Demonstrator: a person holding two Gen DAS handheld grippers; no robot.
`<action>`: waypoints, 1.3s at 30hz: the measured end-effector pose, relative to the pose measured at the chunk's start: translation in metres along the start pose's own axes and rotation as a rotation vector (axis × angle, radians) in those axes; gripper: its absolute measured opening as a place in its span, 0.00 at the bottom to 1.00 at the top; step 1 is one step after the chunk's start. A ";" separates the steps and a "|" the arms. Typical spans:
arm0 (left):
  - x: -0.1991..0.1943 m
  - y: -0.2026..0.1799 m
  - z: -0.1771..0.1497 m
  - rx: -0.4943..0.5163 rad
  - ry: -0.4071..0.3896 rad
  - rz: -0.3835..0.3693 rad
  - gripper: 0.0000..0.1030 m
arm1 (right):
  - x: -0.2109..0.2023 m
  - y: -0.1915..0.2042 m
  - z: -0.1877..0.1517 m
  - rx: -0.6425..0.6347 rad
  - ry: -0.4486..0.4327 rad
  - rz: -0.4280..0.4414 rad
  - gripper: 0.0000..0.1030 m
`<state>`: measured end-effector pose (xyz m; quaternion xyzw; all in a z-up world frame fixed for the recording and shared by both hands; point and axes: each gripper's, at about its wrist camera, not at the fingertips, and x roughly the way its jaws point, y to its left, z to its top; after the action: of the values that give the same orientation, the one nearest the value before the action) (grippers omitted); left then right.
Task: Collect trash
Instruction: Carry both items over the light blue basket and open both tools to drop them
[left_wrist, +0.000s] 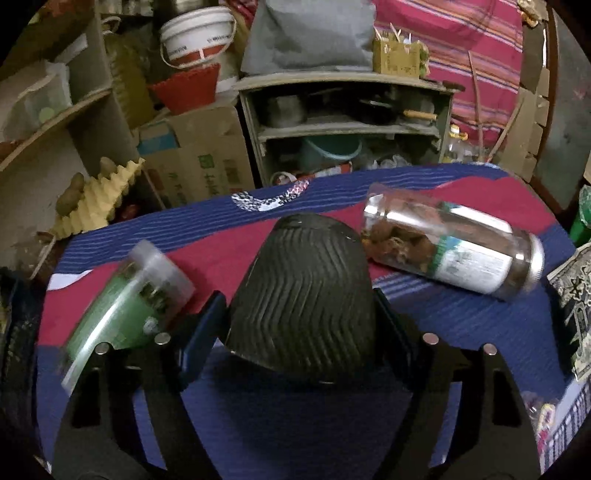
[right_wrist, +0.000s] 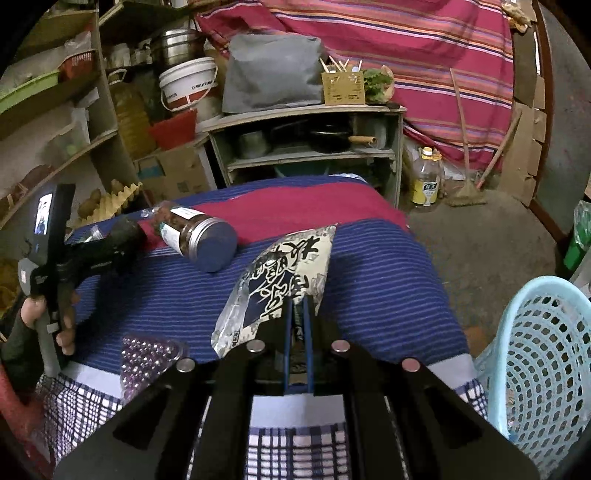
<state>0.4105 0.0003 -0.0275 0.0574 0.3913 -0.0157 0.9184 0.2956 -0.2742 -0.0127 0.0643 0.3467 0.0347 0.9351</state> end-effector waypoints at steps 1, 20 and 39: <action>-0.012 -0.002 -0.003 -0.007 -0.014 -0.002 0.74 | -0.005 -0.003 -0.001 0.002 -0.005 0.001 0.06; -0.170 -0.186 -0.041 0.086 -0.246 -0.192 0.74 | -0.133 -0.123 -0.022 0.088 -0.117 -0.114 0.06; -0.170 -0.372 -0.062 0.240 -0.217 -0.405 0.74 | -0.171 -0.252 -0.056 0.180 -0.095 -0.305 0.06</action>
<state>0.2211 -0.3647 0.0175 0.0841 0.2894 -0.2518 0.9197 0.1347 -0.5365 0.0192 0.0957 0.3096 -0.1417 0.9354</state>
